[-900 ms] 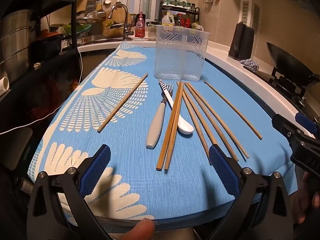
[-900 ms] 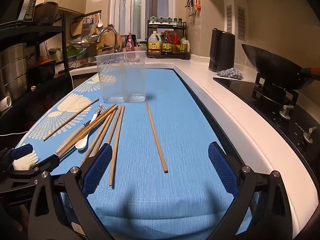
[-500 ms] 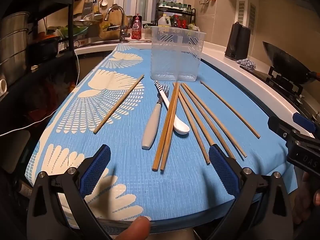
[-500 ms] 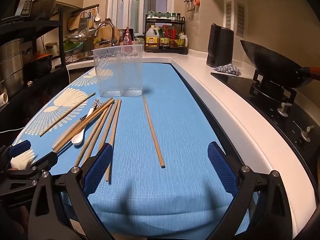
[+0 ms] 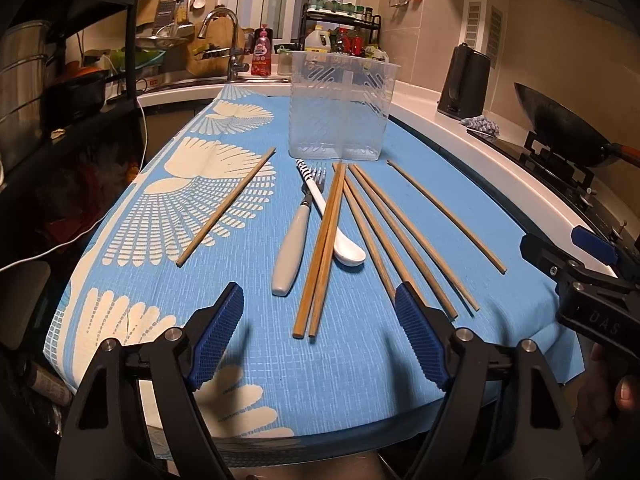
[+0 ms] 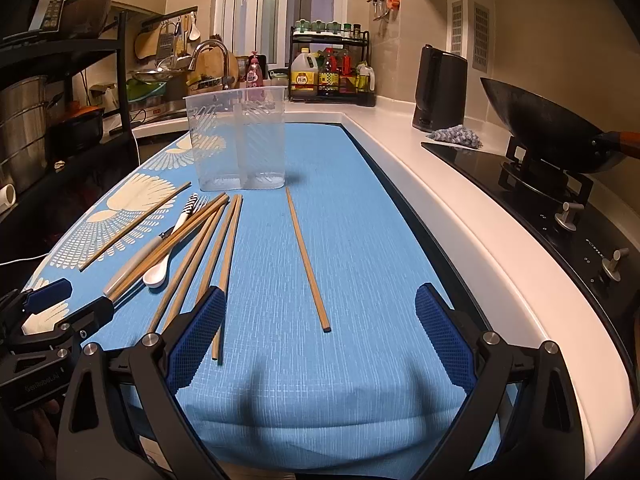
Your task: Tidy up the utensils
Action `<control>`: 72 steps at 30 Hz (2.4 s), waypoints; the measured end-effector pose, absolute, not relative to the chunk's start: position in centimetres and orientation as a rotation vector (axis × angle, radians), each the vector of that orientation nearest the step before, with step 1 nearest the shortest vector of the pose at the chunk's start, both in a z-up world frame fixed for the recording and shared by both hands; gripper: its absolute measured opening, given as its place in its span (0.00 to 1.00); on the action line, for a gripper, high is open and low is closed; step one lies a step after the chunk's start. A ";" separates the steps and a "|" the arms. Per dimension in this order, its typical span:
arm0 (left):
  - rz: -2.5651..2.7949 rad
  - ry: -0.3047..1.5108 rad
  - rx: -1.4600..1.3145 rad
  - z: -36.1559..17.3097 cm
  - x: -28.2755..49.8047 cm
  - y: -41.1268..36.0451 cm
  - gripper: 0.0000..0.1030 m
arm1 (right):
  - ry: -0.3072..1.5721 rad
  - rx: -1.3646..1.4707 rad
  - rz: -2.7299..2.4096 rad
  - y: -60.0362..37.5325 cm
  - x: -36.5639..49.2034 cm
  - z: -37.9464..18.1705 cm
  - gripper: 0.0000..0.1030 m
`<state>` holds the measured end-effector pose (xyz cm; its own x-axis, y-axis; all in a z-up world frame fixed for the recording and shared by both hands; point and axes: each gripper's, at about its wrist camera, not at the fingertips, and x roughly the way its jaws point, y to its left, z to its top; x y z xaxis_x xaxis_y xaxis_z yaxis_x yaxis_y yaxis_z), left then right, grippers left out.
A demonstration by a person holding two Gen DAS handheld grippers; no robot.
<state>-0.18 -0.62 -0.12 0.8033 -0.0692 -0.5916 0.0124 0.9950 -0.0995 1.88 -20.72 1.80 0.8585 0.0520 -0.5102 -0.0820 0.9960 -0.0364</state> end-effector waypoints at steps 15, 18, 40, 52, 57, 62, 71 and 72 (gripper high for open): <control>0.017 0.587 -0.102 0.1 -0.5 -0.3 0.88 | 0.528 -0.041 0.082 -20.5 1.8 1.8 0.91; 0.018 0.601 -0.121 0.1 -0.3 0.0 0.93 | 0.520 -0.056 0.077 -20.3 1.8 1.7 0.92; 0.015 0.607 -0.108 0.1 -0.5 -0.3 0.93 | 0.512 -0.051 0.087 -20.3 1.7 1.9 0.93; 0.016 0.613 -0.117 0.1 -0.3 -0.1 0.92 | 0.523 -0.058 0.070 -20.3 1.8 1.5 0.92; 0.011 0.632 -0.135 -0.2 -0.1 0.0 0.92 | 0.532 -0.047 0.077 -20.4 2.0 1.5 0.89; 0.014 0.637 -0.149 -0.2 -0.2 0.0 0.92 | 0.545 -0.052 0.085 -20.2 2.2 1.4 0.88; 0.019 0.641 -0.135 -0.2 0.4 -0.4 0.83 | 0.593 -0.033 0.074 -21.4 4.6 0.7 0.77; 0.022 0.644 -0.136 -0.3 0.6 -0.3 0.82 | 0.602 -0.030 0.075 -21.5 4.9 0.4 0.74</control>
